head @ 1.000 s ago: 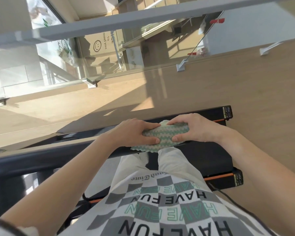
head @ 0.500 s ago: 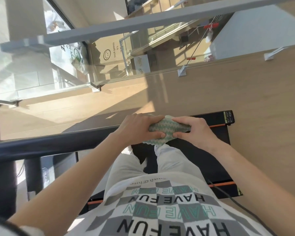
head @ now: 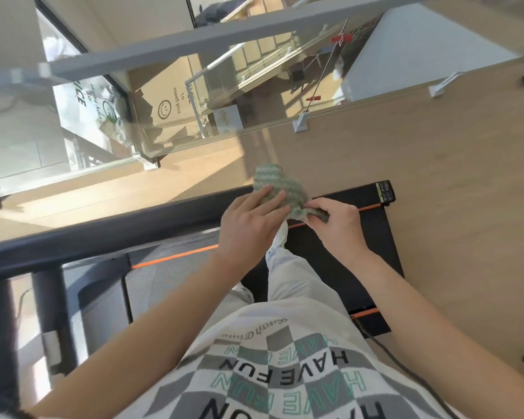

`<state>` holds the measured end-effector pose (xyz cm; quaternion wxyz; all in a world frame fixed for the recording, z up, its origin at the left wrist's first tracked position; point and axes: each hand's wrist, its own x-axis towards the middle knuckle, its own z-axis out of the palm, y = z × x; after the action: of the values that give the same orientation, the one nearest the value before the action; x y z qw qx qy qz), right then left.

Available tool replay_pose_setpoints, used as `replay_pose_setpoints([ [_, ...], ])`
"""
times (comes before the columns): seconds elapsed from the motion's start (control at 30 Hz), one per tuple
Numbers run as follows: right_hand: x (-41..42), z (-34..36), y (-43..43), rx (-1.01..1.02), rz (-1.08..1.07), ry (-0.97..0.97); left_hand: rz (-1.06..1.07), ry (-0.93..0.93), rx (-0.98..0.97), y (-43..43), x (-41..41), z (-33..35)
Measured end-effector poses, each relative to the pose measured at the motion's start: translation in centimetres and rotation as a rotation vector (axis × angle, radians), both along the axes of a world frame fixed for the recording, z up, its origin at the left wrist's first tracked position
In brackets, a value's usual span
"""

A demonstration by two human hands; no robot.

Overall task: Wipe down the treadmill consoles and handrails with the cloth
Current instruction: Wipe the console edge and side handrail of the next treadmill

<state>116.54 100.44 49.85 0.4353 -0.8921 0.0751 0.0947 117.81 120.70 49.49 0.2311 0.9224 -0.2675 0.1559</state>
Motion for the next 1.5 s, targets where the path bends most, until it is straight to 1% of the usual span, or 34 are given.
replay_pose_setpoints([
  [0.07,-1.4,0.2,-0.1,0.054,0.024,0.085,-0.002,-0.007,-0.042,0.3,-1.8,-0.3],
  [0.13,-2.9,0.4,-0.4,0.075,0.041,0.136,0.009,0.095,-0.055,0.9,-3.7,-0.5],
  [0.17,-3.6,0.4,-0.6,0.067,0.031,0.161,0.057,0.210,-0.058,1.2,-4.5,-0.4],
  [0.2,-4.1,0.3,-0.7,0.053,0.011,0.195,0.147,0.372,-0.055,1.4,-5.1,-0.4],
  [0.27,-5.0,-0.2,-1.1,0.030,-0.039,0.274,0.322,0.762,-0.098,1.8,-5.9,-1.0],
  [0.3,-5.2,-0.6,-1.1,0.046,-0.086,0.319,0.386,0.926,-0.174,1.9,-6.0,-1.2],
  [0.33,-5.3,-1.0,-1.0,0.090,-0.154,0.366,0.453,1.072,-0.300,1.8,-6.1,-1.4],
  [0.4,-5.2,-1.9,-0.3,0.211,-0.325,0.471,0.634,1.289,-0.582,1.3,-5.9,-1.2],
  [0.47,-4.3,-2.4,0.7,0.354,-0.497,0.609,0.809,1.467,-0.815,0.8,-5.5,-1.4],
  [0.53,-2.9,-2.5,1.8,0.532,-0.630,0.731,0.842,1.577,-0.934,0.4,-4.9,-2.0],
  [0.57,-2.2,-2.4,2.2,0.628,-0.688,0.776,0.858,1.647,-1.046,0.1,-4.4,-2.0],
  [0.6,-1.5,-2.3,2.6,0.720,-0.742,0.802,0.899,1.702,-1.233,-0.2,-4.1,-2.6],
  [0.67,-0.2,-1.7,3.3,0.884,-0.826,0.814,0.941,1.739,-1.529,-0.5,-3.4,-4.1],
  [0.7,0.3,-1.5,3.6,0.958,-0.851,0.802,0.961,1.729,-1.595,-0.4,-3.2,-3.8],
  [0.73,0.6,-1.1,3.8,1.023,-0.864,0.787,1.004,1.670,-1.671,-0.4,-3.0,-3.0],
  [0.8,0.7,-0.4,4.0,1.113,-0.887,0.763,1.085,1.662,-1.794,0.0,-2.8,-1.3],
  [0.83,0.5,-0.3,4.0,1.155,-0.901,0.753,1.109,1.655,-1.822,0.2,-2.9,-0.8],
  [0.93,-0.6,-0.2,4.3,1.264,-0.954,0.747,1.086,1.611,-2.130,1.0,-2.9,0.5],
  [0.97,-0.9,-0.2,4.5,1.281,-0.960,0.748,1.061,1.594,-2.173,1.3,-3.0,1.0],
  [1.07,-1.5,0.1,5.6,1.275,-0.938,0.736,1.021,1.583,-2.185,2.2,-3.5,1.7],
  [1.13,-1.7,0.4,6.6,1.274,-0.897,0.711,1.030,1.563,-2.152,2.5,-3.8,1.4],
  [1.23,-1.7,0.6,7.9,1.282,-0.867,0.688,1.020,1.576,-2.045,2.6,-4.1,0.8],
  [1.37,-1.5,0.4,8.2,1.285,-0.959,0.641,0.890,1.690,-1.853,2.1,-4.2,-0.8],
  [1.5,-1.3,0.6,7.6,1.244,-1.033,0.538,0.864,1.741,-1.904,1.1,-3.5,-0.6],
])
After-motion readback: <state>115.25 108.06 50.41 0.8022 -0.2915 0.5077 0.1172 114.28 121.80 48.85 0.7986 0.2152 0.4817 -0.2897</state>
